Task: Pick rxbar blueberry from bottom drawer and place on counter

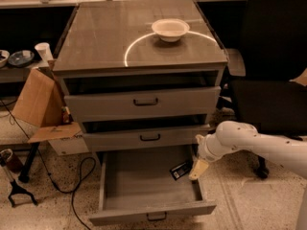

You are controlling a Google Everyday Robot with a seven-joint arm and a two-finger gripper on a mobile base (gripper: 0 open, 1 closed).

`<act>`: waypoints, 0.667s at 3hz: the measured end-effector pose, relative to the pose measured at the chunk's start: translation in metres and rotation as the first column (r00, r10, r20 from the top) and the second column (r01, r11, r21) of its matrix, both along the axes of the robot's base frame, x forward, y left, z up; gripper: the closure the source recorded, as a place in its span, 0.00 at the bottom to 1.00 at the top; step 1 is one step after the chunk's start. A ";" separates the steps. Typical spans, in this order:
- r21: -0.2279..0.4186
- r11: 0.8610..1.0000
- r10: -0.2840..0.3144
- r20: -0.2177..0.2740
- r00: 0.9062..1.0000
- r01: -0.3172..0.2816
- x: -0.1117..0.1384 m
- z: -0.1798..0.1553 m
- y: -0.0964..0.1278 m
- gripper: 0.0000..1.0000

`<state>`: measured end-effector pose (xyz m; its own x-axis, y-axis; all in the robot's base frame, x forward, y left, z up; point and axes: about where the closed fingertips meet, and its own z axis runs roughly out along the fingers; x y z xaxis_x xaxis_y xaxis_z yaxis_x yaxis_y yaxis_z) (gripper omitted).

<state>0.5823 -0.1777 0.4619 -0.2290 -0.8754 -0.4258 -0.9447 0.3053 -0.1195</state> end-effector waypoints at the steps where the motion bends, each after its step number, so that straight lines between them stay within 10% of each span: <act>1: 0.063 0.998 0.028 -0.025 0.999 -0.026 0.001 -0.052 -0.030 0.00; 2: 0.120 0.989 0.089 -0.014 0.996 -0.086 0.004 -0.107 -0.046 0.00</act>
Offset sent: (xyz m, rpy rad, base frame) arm 0.0012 -0.0652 -0.1518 0.1899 0.0240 0.1274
